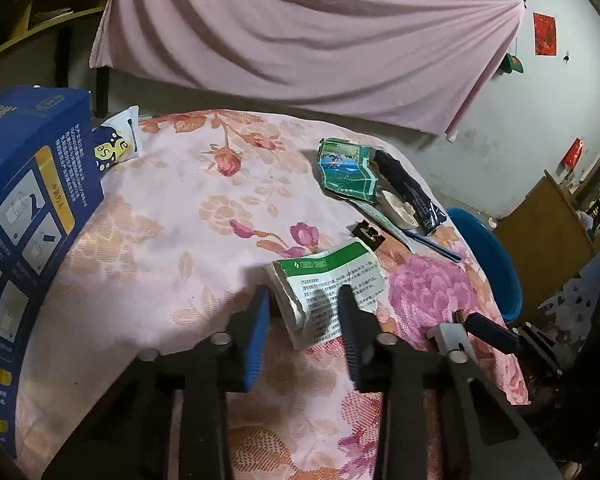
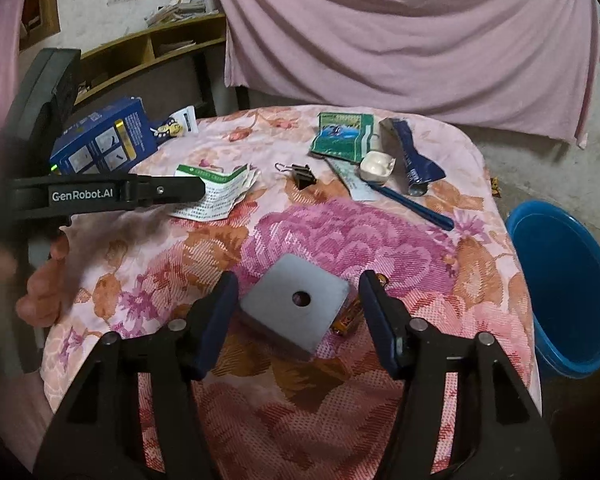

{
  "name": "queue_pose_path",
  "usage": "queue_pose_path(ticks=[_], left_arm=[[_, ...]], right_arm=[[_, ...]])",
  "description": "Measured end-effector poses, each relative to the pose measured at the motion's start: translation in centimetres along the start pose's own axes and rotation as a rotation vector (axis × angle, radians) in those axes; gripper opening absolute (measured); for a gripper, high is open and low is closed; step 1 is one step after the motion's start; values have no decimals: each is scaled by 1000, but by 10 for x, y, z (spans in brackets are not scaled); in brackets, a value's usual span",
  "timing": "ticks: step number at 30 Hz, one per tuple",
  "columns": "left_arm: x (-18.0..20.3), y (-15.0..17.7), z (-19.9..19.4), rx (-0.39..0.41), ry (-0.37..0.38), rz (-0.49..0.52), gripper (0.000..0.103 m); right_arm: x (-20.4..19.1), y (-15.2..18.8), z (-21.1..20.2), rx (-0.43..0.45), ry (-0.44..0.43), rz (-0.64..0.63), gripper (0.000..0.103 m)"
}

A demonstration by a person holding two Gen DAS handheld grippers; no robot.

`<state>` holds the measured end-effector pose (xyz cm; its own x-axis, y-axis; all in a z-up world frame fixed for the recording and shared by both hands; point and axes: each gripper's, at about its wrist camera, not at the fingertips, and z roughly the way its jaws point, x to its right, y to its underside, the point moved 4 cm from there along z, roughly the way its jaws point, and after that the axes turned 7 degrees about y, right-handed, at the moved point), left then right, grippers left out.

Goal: Collect trash
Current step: 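Grasp the grey square block with the right tool while the left tool grasps the green-white packet, then carry block and packet over the blue basin and open both tools to drop them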

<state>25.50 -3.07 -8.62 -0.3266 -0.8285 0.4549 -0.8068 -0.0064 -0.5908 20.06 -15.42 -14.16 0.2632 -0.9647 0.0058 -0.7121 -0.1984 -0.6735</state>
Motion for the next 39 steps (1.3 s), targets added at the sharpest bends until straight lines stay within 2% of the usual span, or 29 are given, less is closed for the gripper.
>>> queue_pose_path(ticks=[6,11,14,25,31,39], left_arm=[[3,1,-1,7,7,13,13],[11,1,-7,39,-11,23,9],[17,3,-14,75,-29,28,7],[46,4,-32,224,-122,125,4],[66,0,-43,319,-125,174,4],[117,-30,-57,446,-17,205,4]], right_arm=[[-2,2,3,-24,-5,-15,81],[-1,4,-2,1,-12,-5,78],[-1,5,-9,39,-12,-1,73],[7,4,-36,204,25,33,72],[25,2,-69,380,44,100,72],[59,-16,-128,650,179,122,72]])
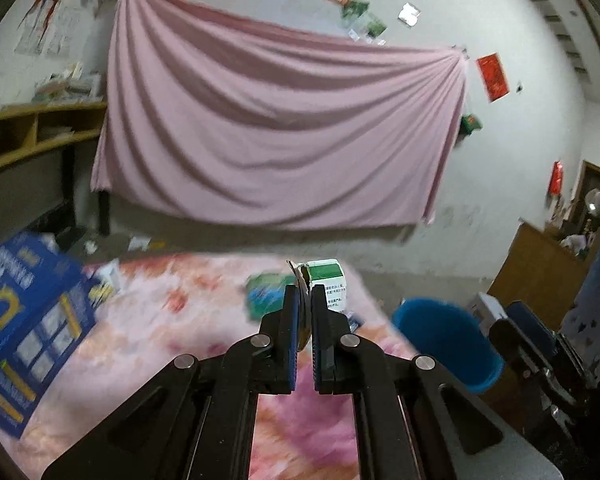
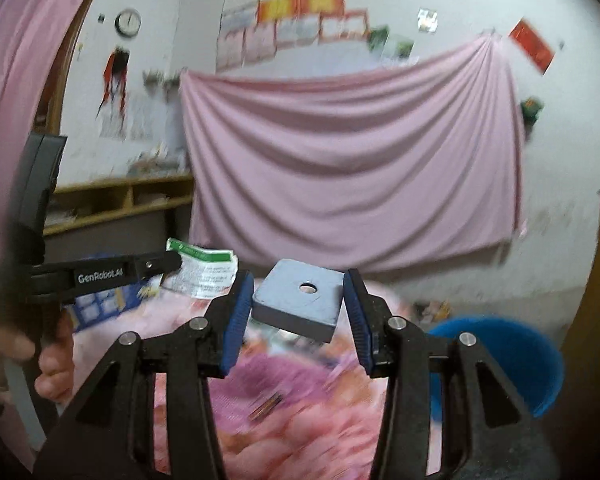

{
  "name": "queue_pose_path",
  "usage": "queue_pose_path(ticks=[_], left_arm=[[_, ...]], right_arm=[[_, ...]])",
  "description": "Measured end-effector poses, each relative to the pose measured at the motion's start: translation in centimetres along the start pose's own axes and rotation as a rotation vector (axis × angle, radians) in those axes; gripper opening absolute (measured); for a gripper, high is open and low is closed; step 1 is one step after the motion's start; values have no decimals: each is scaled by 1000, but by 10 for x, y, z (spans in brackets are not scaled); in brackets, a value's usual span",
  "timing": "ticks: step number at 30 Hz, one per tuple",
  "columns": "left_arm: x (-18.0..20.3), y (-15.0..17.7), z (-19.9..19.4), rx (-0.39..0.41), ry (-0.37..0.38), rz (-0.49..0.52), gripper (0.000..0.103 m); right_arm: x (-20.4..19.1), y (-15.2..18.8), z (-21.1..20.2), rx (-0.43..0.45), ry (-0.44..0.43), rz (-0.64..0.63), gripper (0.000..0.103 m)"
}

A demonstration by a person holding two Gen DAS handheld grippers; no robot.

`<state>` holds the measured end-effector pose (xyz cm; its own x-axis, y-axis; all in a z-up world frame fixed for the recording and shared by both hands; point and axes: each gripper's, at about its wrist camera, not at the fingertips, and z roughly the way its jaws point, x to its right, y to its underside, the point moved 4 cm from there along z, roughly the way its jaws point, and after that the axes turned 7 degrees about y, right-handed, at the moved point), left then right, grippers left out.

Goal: Collect trash
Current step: 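Carry block and packet over the blue basin and open both tools to drop them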

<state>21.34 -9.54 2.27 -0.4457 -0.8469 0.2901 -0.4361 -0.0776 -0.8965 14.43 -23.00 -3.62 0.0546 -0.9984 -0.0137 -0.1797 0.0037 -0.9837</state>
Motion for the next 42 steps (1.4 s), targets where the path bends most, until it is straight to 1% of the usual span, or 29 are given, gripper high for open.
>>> queue_pose_path(ticks=[3,7,10,14,17,20,23,28,34,35,37,38,40,41,42], left_arm=[[27,-18,0,52,39,39,4],[60,-35,11,92,106,69,4],[86,-44,28,102,162,85,4],[118,-47,58,74,225,94,4],[136,-44,85,25,265,79,4],[152,-36,112,-47,271,72,4],[163,-26,143,-148,275,57,4],[163,-7,182,-304,276,-6,4],[162,5,209,-408,270,-75,5],[158,7,212,-421,282,-90,9],[153,14,218,-458,312,-134,10],[150,16,221,-469,315,-150,10],[146,19,223,-495,314,-152,15],[144,20,223,-503,302,-148,19],[143,20,223,-502,296,-146,21]], right_arm=[[19,-19,-4,70,52,-6,72],[48,-34,-6,122,118,5,72],[71,-40,-6,141,172,15,72],[101,-40,-4,132,235,37,72],[124,-32,3,90,286,66,72],[145,-18,10,26,314,115,72],[167,0,21,-48,337,181,72],[186,24,36,-141,352,227,72],[194,46,49,-228,341,255,72],[195,48,49,-236,342,259,73],[199,53,52,-262,341,265,73],[200,55,53,-274,348,265,73],[202,58,53,-286,356,265,73],[202,58,52,-293,357,264,73],[203,59,51,-295,358,263,73]])
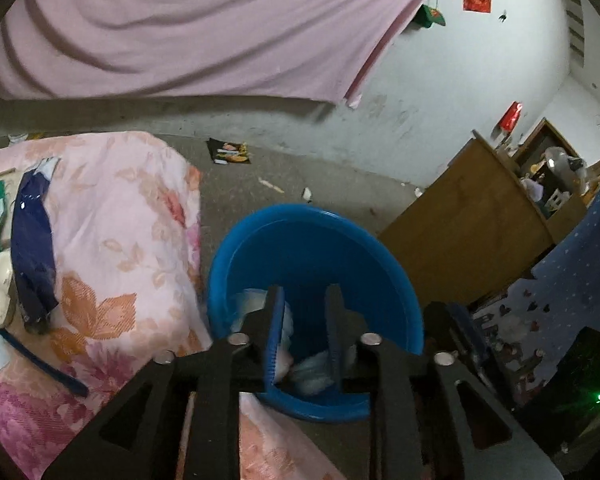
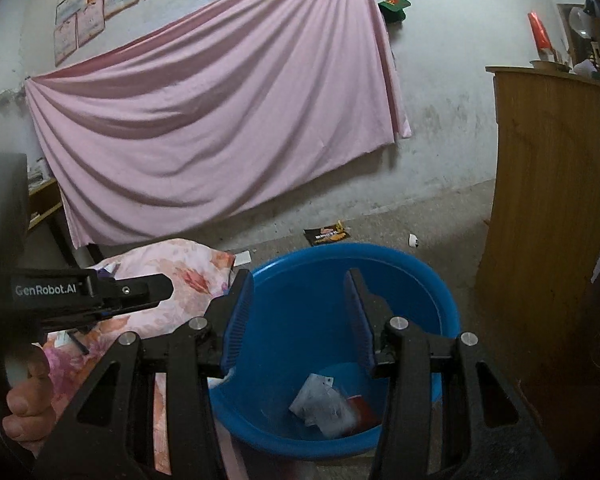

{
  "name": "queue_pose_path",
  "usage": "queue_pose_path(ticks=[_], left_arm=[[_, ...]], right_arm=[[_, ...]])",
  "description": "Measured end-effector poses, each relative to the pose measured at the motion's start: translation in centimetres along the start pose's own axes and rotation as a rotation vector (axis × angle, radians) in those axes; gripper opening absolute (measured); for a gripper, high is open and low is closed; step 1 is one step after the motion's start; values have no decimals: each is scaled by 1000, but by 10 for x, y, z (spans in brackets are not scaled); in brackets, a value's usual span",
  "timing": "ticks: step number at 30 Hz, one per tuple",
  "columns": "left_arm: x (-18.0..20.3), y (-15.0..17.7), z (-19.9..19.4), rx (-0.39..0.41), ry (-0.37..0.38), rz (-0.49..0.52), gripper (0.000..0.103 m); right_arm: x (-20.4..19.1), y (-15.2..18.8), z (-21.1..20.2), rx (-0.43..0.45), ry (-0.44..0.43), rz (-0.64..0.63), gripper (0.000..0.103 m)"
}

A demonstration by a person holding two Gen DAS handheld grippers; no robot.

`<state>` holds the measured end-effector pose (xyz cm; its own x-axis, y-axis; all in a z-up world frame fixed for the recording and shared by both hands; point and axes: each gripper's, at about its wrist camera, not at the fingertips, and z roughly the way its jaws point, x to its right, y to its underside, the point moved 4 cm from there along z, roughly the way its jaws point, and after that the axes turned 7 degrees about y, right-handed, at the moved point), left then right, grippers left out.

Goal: Collect trash
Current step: 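Carry block and packet over the blue basin and open both tools to drop them, then move both open tools back over the table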

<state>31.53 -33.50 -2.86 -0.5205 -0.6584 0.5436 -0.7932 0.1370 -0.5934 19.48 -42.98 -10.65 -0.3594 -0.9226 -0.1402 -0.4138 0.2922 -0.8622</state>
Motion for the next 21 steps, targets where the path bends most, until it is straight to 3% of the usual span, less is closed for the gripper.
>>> queue_pose_path(ticks=[4,7,9,11,14,16,18,21], left_arm=[[1,4,-11,24,-14,12,24],[3,6,-30,102,-46,36,34],[5,7,-43,155,-72,61,35],[6,11,-63,211,-107,85,39],[4,19,-90,277,-155,110,58],[3,23,-110,326,-187,124,64],[0,28,-131,379,-216,132,88],[-7,39,-165,487,-284,140,98]], right_arm=[[0,0,-4,0,3,0,75],[-1,-4,-10,11,1,-9,79],[-4,-8,-16,28,-1,-19,84],[-8,-12,-24,51,1,-29,97],[-18,-22,-42,104,-3,-43,103],[-25,-27,-50,130,-7,-50,103],[-32,-30,-59,149,-4,-63,103],[-42,-32,-74,187,-9,-66,103]])
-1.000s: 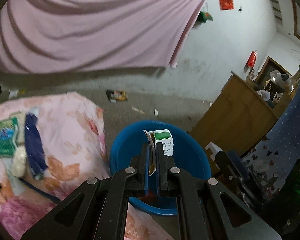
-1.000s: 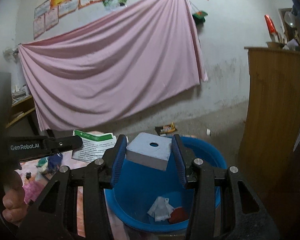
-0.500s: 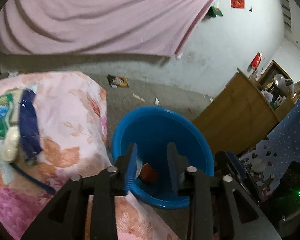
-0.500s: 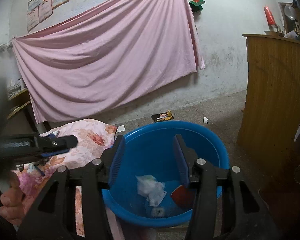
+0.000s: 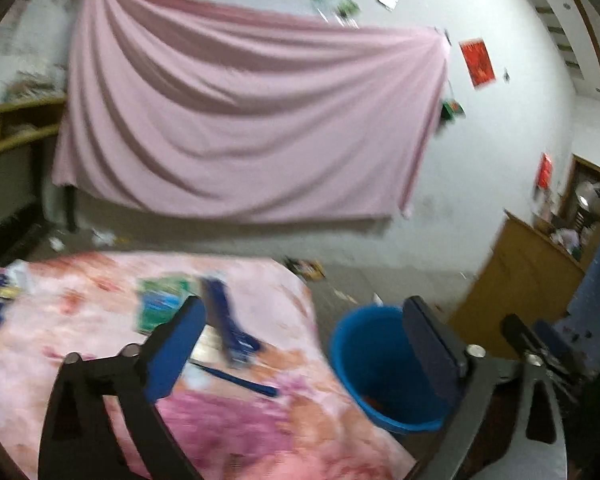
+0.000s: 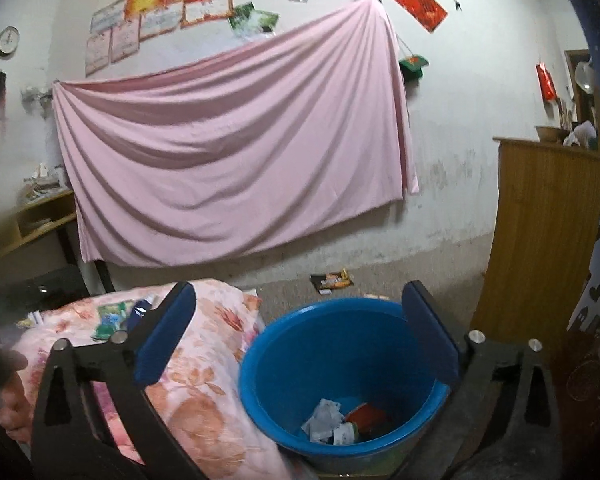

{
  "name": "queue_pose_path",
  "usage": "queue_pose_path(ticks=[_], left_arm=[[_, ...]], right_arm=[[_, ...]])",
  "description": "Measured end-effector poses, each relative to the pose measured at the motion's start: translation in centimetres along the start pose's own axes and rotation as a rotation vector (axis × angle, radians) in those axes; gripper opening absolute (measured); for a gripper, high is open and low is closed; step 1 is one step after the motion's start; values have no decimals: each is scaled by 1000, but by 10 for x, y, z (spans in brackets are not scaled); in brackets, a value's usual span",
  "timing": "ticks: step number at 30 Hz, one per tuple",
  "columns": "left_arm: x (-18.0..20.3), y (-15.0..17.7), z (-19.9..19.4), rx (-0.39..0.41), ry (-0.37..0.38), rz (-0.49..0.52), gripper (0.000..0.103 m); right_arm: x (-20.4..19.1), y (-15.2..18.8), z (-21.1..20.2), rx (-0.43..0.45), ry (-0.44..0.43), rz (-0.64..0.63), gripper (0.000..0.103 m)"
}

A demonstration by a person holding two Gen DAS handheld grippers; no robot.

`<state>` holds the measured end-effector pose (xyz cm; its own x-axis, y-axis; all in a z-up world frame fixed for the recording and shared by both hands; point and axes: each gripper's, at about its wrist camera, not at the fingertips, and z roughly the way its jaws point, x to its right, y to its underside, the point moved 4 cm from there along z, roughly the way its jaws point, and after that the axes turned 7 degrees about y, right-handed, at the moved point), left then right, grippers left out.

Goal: Collect trash
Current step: 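Move both open tools back over the table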

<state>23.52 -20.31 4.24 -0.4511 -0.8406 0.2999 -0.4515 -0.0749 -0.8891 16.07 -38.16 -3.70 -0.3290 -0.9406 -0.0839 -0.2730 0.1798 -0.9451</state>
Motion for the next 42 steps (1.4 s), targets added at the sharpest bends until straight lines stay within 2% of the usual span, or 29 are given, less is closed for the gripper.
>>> queue_pose_path(ticks=[8,16,22,25,29,42], left_arm=[[-35,-1,-76,161,-133,33,100],[-69,5,-135,236,-210,51,100],[-86,12,-163,272,-254,70,100],[-96,20,-171,272,-271,74,100],[-107,30,-173,255,-292,81,100],[-134,52,-143,158,-295,110,100]], right_arm=[[-36,-5,-38,83,-49,-12,103],[-80,-5,-72,176,-114,-48,103],[-109,-1,-92,243,-165,-85,103],[-121,5,-94,250,-186,-105,103],[-137,16,-86,218,-202,-148,103],[-166,54,-59,83,-209,-249,103]])
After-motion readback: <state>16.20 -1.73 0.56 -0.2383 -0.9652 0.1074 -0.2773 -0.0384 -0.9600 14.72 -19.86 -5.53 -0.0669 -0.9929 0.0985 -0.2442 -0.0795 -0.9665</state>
